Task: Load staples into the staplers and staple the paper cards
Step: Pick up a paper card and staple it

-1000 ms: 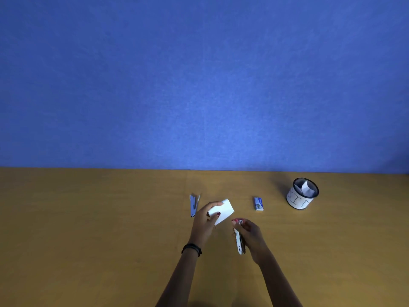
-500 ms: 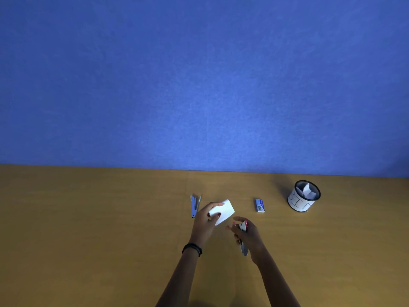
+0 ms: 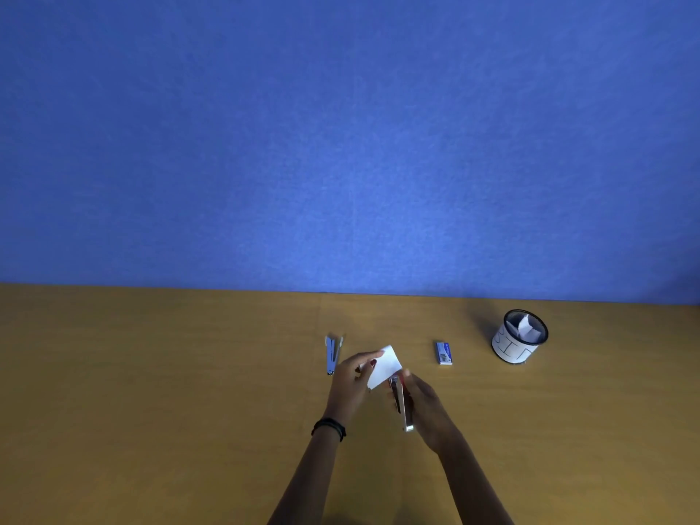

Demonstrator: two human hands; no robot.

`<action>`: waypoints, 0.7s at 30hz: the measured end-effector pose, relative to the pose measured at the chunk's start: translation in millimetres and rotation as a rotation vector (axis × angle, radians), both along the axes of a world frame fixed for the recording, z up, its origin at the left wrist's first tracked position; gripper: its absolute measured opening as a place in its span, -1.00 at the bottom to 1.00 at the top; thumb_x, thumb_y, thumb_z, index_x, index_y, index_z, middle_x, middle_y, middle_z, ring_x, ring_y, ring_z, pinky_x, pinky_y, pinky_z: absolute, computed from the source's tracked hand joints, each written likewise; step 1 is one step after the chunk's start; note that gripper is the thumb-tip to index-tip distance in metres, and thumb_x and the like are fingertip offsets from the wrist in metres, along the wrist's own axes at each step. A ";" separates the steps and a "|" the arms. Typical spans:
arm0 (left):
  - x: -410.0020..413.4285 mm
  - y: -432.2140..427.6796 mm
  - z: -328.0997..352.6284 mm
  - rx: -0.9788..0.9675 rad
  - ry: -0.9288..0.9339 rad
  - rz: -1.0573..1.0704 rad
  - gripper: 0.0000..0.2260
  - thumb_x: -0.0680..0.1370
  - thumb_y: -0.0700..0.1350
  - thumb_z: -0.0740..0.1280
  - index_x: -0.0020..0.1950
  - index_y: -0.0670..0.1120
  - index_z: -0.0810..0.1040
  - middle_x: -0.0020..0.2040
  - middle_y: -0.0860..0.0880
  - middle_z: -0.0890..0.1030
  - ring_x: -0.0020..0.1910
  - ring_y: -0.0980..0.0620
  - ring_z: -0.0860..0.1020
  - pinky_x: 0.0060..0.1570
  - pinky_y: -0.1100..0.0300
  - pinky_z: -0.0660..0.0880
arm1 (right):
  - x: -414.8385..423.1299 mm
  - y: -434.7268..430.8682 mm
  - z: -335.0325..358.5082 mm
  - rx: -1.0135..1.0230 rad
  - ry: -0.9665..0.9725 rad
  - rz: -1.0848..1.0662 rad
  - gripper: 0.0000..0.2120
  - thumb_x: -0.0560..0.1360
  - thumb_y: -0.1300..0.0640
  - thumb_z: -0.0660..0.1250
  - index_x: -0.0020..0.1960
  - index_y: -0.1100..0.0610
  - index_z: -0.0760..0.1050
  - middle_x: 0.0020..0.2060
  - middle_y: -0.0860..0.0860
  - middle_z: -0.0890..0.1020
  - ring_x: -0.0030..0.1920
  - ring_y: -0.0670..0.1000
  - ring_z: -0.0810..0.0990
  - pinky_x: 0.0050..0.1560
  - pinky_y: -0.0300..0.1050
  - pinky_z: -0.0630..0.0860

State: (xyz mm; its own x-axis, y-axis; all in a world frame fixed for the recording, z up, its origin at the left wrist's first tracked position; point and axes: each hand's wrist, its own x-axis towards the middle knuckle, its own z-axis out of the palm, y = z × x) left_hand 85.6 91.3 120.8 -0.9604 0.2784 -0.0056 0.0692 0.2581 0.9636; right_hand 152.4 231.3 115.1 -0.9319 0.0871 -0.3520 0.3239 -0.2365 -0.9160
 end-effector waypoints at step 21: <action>3.1 5.5 3.4 -0.083 0.056 -0.060 -0.70 0.54 -0.29 0.26 0.15 -0.02 0.63 0.10 0.18 0.61 0.12 0.20 0.52 -0.07 0.45 0.43 | -6.4 2.5 2.9 -0.103 -0.123 -0.078 -0.60 0.49 -0.03 0.31 0.04 0.33 0.57 -0.20 0.13 0.62 -0.22 0.00 0.59 -0.20 -0.15 0.50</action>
